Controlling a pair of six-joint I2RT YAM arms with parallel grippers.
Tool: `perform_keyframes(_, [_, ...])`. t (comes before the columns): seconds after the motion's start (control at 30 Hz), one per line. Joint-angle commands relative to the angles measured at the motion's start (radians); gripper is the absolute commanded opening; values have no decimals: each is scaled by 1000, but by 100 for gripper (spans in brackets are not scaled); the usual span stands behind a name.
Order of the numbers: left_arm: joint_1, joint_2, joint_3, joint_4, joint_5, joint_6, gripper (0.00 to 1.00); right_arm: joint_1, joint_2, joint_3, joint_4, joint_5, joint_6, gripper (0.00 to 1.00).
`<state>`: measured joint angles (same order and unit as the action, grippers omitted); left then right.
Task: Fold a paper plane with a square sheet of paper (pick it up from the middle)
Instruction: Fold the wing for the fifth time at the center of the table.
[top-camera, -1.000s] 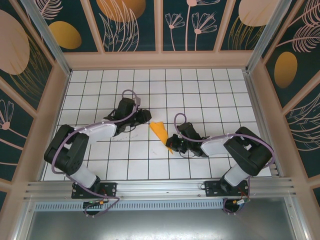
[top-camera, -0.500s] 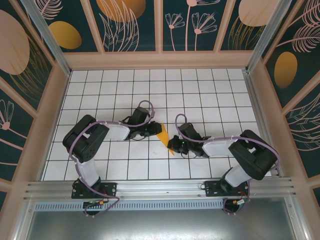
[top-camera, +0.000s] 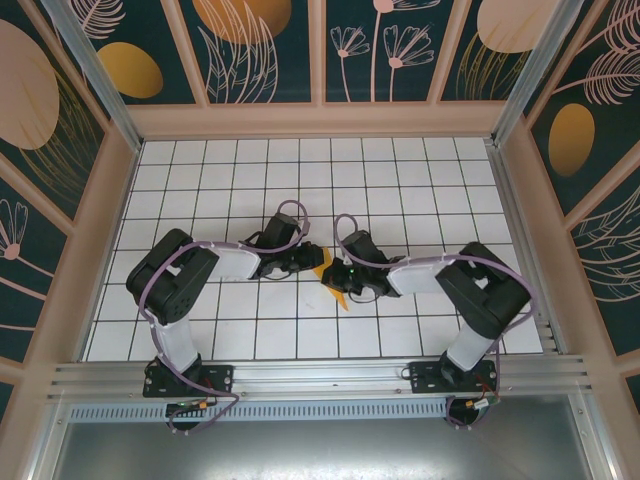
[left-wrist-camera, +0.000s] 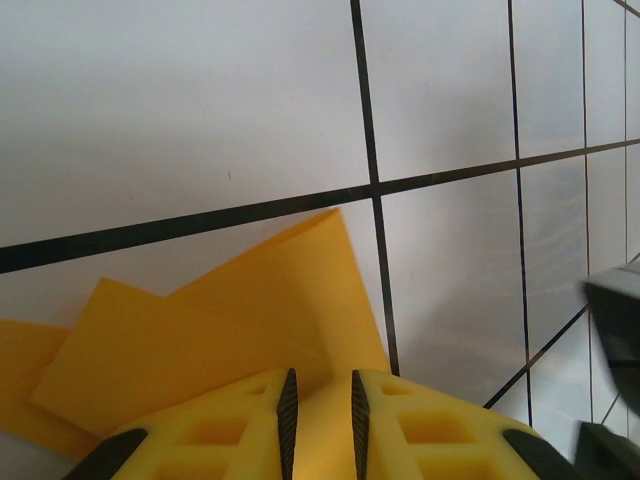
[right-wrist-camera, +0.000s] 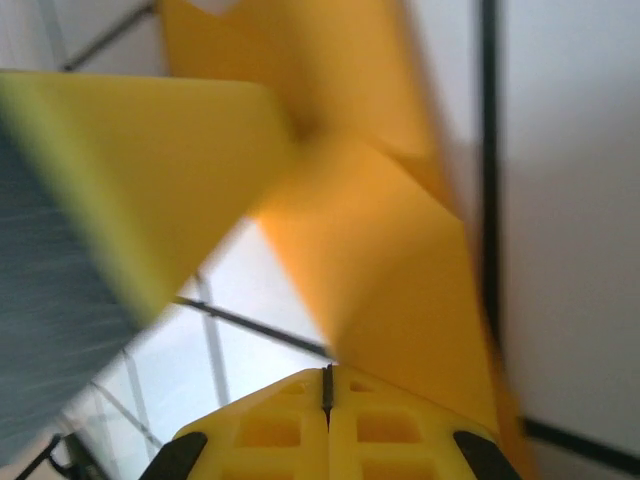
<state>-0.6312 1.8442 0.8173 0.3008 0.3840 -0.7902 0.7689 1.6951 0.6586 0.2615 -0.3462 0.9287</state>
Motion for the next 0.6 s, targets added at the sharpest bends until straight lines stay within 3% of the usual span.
perform_keyframes(0.0, [8, 52, -11, -67, -82, 26, 23, -3, 20, -35, -3, -1, 7, 0])
perform_keyframes(0.37, [8, 79, -5, -102, -129, 30, 20, 18, -216, -295, 57, -56, 69, 4])
perform_keyframes(0.57, [10, 82, 1, -109, -125, 35, 20, 23, -375, -401, -10, -45, 86, 7])
